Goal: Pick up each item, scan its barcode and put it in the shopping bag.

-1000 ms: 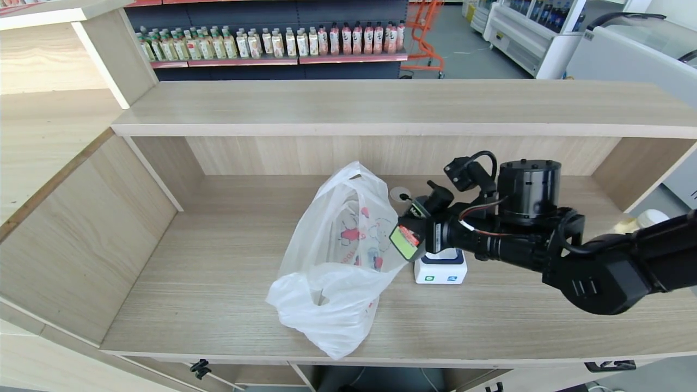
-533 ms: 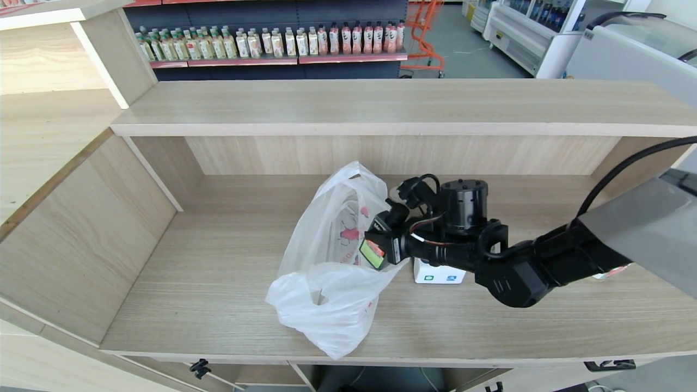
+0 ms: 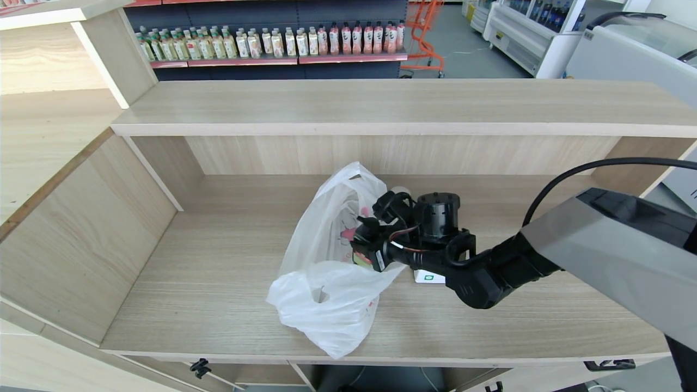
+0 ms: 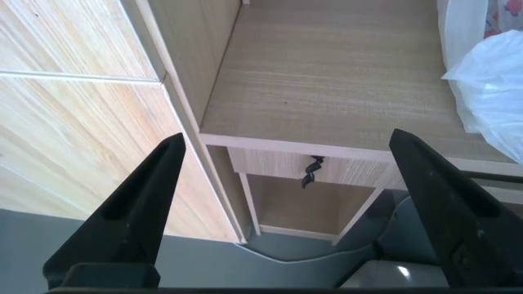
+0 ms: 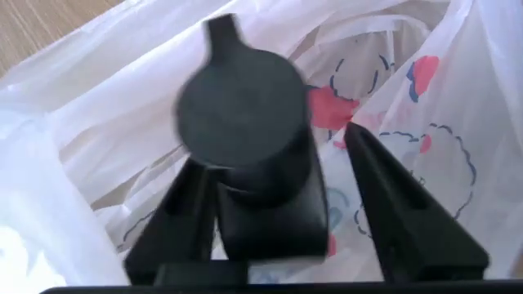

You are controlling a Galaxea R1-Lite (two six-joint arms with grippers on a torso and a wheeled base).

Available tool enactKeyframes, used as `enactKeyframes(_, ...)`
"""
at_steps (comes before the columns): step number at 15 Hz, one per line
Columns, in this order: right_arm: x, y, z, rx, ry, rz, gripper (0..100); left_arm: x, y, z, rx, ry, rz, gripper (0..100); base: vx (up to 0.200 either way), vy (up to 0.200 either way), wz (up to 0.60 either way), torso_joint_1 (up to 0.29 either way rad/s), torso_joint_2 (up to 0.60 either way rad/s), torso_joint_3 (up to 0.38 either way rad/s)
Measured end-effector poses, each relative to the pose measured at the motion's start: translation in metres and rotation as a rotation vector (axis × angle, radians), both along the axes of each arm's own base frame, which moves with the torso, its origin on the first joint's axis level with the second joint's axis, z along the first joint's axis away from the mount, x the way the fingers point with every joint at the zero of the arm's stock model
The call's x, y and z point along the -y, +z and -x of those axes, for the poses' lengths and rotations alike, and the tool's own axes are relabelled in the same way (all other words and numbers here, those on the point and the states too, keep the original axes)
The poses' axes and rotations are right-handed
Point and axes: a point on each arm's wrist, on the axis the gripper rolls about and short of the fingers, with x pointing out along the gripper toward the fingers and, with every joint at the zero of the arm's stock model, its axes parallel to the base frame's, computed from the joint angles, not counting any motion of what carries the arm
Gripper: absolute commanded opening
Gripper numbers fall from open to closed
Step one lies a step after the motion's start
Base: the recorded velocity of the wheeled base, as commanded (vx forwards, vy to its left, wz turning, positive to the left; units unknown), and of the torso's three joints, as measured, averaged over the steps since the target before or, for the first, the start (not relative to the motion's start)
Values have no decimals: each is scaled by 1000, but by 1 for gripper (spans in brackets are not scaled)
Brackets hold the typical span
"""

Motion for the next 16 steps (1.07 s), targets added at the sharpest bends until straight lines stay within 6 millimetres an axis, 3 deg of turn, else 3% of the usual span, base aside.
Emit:
enactKeyframes(3, -1, 3, 0, -103, -34, -112, 100, 0, 0, 0, 0, 0, 0, 100, 0, 0, 0, 0, 0, 0)
enactKeyframes(8, 21, 48, 14, -274, -111, -317, 100, 0, 0, 0, 0, 0, 0, 100, 0, 0, 0, 0, 0, 0)
enactKeyframes(13, 85, 106, 75, -339, -145, -357, 100, 0, 0, 0, 0, 0, 0, 100, 0, 0, 0, 0, 0, 0)
enactKeyframes(16, 133, 109, 107, -275, -286, -222, 100, 0, 0, 0, 0, 0, 0, 100, 0, 0, 0, 0, 0, 0)
